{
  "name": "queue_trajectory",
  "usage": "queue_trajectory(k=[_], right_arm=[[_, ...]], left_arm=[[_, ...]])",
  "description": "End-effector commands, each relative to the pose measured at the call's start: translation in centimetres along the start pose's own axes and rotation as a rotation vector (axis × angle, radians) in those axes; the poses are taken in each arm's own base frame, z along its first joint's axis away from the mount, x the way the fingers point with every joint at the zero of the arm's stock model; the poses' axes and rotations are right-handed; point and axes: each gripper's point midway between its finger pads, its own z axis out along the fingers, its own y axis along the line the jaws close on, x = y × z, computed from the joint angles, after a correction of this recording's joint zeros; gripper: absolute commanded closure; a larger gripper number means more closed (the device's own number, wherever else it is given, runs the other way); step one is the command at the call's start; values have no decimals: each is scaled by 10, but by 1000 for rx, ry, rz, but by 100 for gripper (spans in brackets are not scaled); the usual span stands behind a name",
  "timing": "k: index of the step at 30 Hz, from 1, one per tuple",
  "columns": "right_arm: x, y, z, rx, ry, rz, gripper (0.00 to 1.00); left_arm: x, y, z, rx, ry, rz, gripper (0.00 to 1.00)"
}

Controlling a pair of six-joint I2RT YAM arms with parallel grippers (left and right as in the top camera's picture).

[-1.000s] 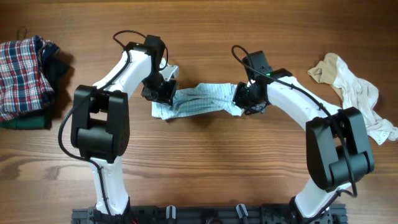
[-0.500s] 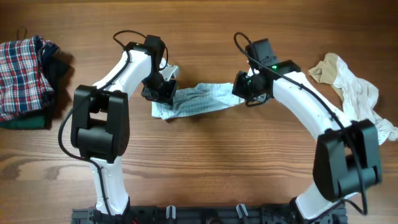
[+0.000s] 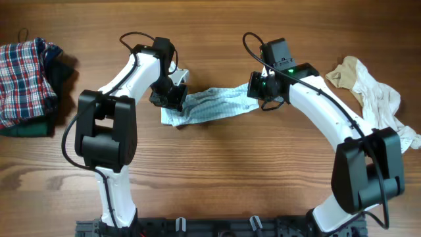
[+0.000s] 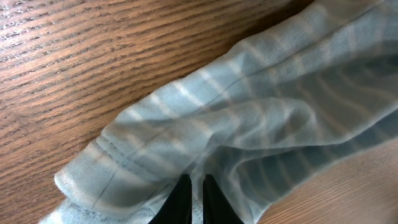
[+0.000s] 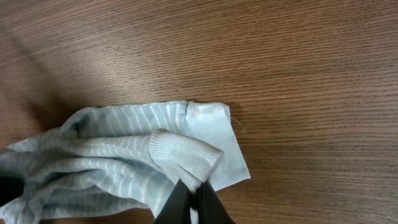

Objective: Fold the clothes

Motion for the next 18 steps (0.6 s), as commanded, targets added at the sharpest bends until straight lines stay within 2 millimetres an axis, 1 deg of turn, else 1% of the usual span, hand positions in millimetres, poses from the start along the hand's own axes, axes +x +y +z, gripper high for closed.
queue_trajectory(k=[1, 3, 7, 8, 9, 10, 12, 13, 14, 15, 16, 18], right_arm=[[5, -12, 18, 47, 32, -9, 96], [12, -16, 27, 62, 63, -6, 96], [18, -20, 37, 77, 91, -4, 96], [19, -21, 37, 79, 96, -5, 90], [19, -21, 37, 80, 99, -23, 74], [20, -21, 37, 80, 102, -50, 64], [18, -21, 37, 75, 98, -121, 50], [14, -24, 37, 93, 84, -160, 41], [11, -27, 36, 118, 72, -163, 37], [5, -26, 32, 128, 55, -175, 36], [0, -22, 27, 115, 45, -196, 36], [-13, -13, 9, 102, 13, -223, 36]], left_arm=[[-6, -2, -9, -8, -28, 26, 92], [-6, -2, -9, -8, -28, 26, 92], [-6, -2, -9, -9, -28, 26, 92], [-6, -2, -9, -9, -29, 26, 92], [-6, -2, -9, -8, -29, 26, 92], [-6, -2, -9, -9, -29, 26, 92], [-6, -2, -9, -9, -29, 26, 91], [-6, -2, -9, -9, -30, 26, 90], [-6, -2, -9, -9, -30, 26, 90], [-7, -1, -9, -15, -34, 27, 90], [-9, -1, -11, -17, -38, 29, 89], [-17, -2, -19, -18, -66, 33, 89]])
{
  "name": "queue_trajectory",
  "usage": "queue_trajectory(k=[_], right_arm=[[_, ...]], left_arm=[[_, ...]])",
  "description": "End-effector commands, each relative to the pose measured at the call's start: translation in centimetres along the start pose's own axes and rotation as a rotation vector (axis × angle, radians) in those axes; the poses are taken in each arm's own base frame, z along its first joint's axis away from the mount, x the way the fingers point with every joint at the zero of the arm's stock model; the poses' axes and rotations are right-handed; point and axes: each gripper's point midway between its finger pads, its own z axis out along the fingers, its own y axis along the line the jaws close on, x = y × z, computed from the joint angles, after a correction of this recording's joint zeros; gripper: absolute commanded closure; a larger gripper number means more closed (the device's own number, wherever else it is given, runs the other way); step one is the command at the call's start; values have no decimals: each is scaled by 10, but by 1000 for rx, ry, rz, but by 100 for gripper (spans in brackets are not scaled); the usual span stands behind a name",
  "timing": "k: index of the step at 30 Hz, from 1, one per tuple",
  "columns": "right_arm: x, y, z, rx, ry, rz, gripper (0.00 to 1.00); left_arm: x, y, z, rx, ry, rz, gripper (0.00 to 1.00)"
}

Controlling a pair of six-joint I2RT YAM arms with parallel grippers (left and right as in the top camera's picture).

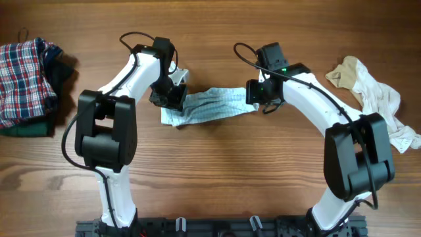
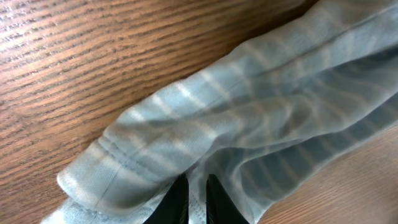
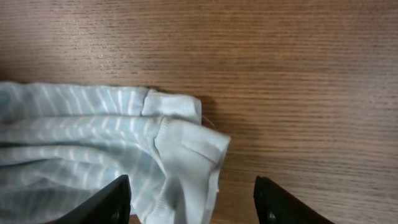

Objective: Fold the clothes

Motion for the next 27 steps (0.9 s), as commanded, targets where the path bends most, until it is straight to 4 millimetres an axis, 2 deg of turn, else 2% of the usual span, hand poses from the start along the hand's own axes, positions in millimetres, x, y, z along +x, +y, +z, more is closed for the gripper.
queue_trajectory(k=[1, 3, 4, 5, 6, 9, 11, 14, 15, 17, 21, 23, 25, 27], right_arm=[[-33, 7, -35, -7, -98, -92, 36], [-37, 22, -51, -80, -125, -147, 39], [-37, 26, -53, -104, -124, -173, 47], [-35, 27, -52, -110, -121, -198, 78], [-35, 27, -51, -108, -119, -211, 96], [-35, 37, -51, -162, -123, -273, 96], [-33, 40, -49, -180, -115, -282, 96], [-28, 37, -29, -172, -74, -303, 96], [-25, 36, -17, -168, -51, -300, 96], [-23, 34, 3, -162, -23, -297, 96], [-17, 29, 29, -146, 18, -292, 96], [-17, 29, 34, -144, 17, -291, 96], [-19, 29, 34, -145, 11, -291, 95], [-20, 30, 34, -145, 8, -292, 96]], left_arm=[[-24, -5, -28, -17, -91, 40, 89], [-38, -11, -51, -20, -160, 36, 87], [-43, -14, -61, -19, -189, 26, 87], [-48, -17, -73, -17, -227, -6, 86], [-48, -20, -80, -13, -246, -28, 86], [-40, -37, -74, 28, -208, -33, 87], [-35, -58, -66, 74, -182, 2, 85], [-31, -78, -59, 74, -162, 37, 86], [-31, -80, -56, 52, -160, -8, 88], [-29, -72, -54, -29, -161, -105, 92], [-18, -72, -51, -58, -121, -141, 94], [-14, -61, -45, -108, -118, -230, 96], [-5, -54, -31, -123, -90, -253, 96], [2, -52, -22, -124, -68, -257, 91]])
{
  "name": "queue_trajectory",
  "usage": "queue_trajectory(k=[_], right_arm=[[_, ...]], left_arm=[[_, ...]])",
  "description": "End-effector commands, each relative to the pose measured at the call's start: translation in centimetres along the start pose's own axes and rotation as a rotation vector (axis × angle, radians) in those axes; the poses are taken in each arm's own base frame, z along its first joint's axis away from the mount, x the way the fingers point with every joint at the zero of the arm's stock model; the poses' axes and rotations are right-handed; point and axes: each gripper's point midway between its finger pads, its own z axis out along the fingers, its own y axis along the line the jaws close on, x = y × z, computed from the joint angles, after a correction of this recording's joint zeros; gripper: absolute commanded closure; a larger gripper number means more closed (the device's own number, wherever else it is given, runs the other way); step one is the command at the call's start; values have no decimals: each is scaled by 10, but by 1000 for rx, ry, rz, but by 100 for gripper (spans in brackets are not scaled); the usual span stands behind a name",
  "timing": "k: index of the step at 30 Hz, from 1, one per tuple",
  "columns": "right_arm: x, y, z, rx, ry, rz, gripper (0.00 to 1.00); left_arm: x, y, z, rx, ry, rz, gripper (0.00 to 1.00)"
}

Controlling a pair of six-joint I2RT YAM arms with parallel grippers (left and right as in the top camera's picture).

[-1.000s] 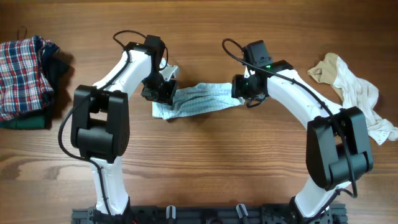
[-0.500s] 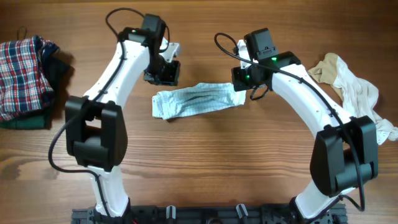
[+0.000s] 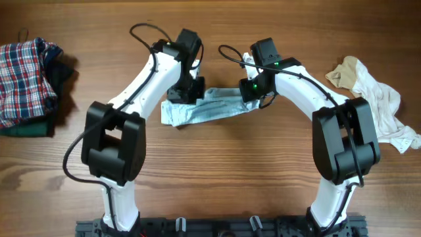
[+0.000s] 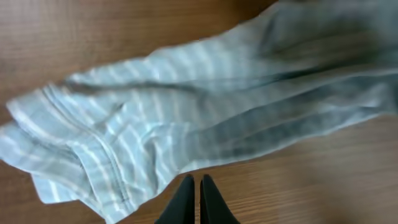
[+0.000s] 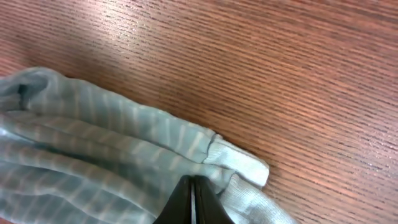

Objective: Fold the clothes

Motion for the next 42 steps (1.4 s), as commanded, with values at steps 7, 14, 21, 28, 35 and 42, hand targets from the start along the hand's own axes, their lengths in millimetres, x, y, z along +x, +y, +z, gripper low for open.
queue_trajectory(k=[7, 14, 21, 28, 35, 42], right_arm=[[-4, -2, 3, -2, -6, -12, 96], [-5, -1, 3, -2, -8, -12, 96], [-5, -1, 3, -2, -9, -12, 96], [-8, -1, 3, -2, -20, -14, 96], [-8, -1, 3, -2, -23, -15, 96], [-8, -1, 3, -2, -23, -15, 96]], left_arm=[[12, -5, 10, 31, 31, -163, 49], [4, 10, 10, -63, -5, 286, 43], [3, 10, 10, -65, 5, 750, 60], [15, 1, 16, 14, 29, 736, 72], [23, 7, 32, 16, 43, 734, 69], [20, 9, 41, 6, 21, 738, 70]])
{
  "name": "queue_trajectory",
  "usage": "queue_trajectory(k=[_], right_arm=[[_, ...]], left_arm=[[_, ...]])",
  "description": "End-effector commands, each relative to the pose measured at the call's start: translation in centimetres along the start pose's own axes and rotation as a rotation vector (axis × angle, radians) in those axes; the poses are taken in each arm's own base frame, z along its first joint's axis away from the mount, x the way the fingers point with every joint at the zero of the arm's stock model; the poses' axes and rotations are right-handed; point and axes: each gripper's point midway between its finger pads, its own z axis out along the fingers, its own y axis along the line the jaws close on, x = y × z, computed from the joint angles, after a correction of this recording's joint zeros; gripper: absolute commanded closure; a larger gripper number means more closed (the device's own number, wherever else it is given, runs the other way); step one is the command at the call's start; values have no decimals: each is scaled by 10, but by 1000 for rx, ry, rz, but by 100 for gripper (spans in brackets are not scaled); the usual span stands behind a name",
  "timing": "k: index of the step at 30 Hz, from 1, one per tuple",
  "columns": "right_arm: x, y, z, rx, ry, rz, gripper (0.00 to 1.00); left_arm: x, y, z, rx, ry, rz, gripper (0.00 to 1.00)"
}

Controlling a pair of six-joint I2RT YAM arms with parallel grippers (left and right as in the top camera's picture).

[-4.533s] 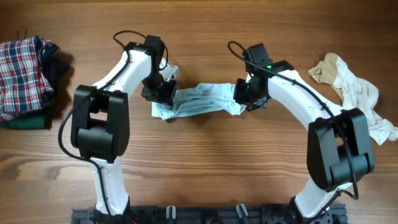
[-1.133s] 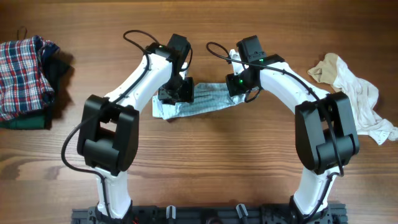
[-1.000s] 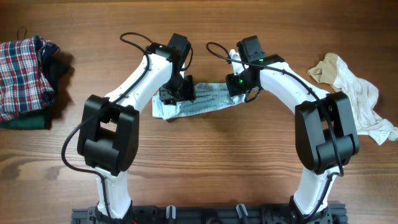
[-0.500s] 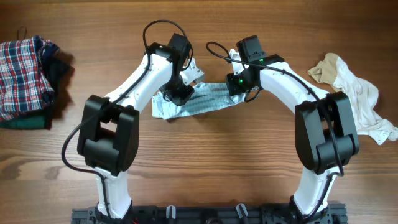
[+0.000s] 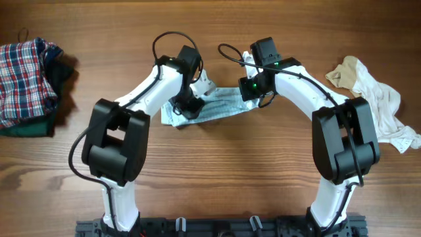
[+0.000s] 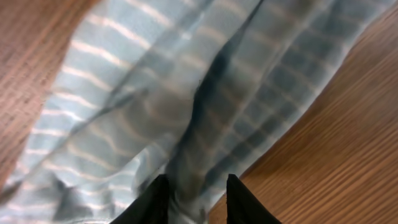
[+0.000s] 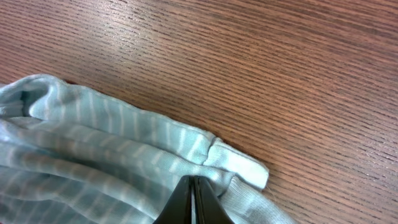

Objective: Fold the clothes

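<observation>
A light blue striped garment lies bunched on the wooden table between my two arms. My left gripper is down on its left-middle part. In the left wrist view the jaws stand apart, and the gripper is open with a ridge of the striped cloth between the fingers. My right gripper is at the garment's right end. In the right wrist view it is shut on the cloth just behind the ribbed hem.
A pile of plaid clothes on a dark green piece lies at the far left edge. A cream garment is heaped at the right. Bare wood runs along the table's front.
My left gripper was shut at the garment's upper edge. It is now lower, on the cloth's left-middle, with its jaws apart round a fold. The right gripper still holds the hem.
At first both grippers were shut on the ends of the stretched garment. Then the right gripper stood open over the freed right end. Later it was shut on the hem again and the left arm had shifted right. Now the left is open on the cloth.
</observation>
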Motion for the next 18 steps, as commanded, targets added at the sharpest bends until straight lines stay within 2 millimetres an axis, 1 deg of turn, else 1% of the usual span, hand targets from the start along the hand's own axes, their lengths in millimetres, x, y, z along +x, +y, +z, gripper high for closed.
queue_trajectory(k=[1, 2, 3, 6, 8, 10, 14, 16, 17, 18], right_arm=[[-3, -1, 3, -2, -3, -12, 96], [-3, -1, 3, -2, -3, -12, 96], [-3, -1, 3, -2, -3, -11, 96], [-3, -1, 3, -2, -3, -11, 96], [-3, -1, 3, -2, -1, -11, 96], [-3, -1, 3, -2, -1, -11, 96], [-3, -1, 3, -2, 0, -11, 96], [-3, -1, 3, -2, 0, -11, 96], [-3, -1, 3, -2, 0, -11, 96], [-3, -1, 3, -2, 0, -11, 96]], left_arm=[[2, -1, -2, -10, 2, 24, 76], [4, 1, -2, -21, 13, 23, 92], [6, 2, -2, -28, 20, 21, 96], [9, 3, -2, -38, 37, 17, 96], [19, 12, -3, -93, 85, 15, 96], [23, 16, -4, -115, 103, 15, 96], [29, 13, -4, -104, 128, 13, 96], [31, 7, -4, -73, 132, 10, 96], [31, 3, -4, -48, 128, 8, 94], [30, -3, -3, -18, 121, 6, 84]])
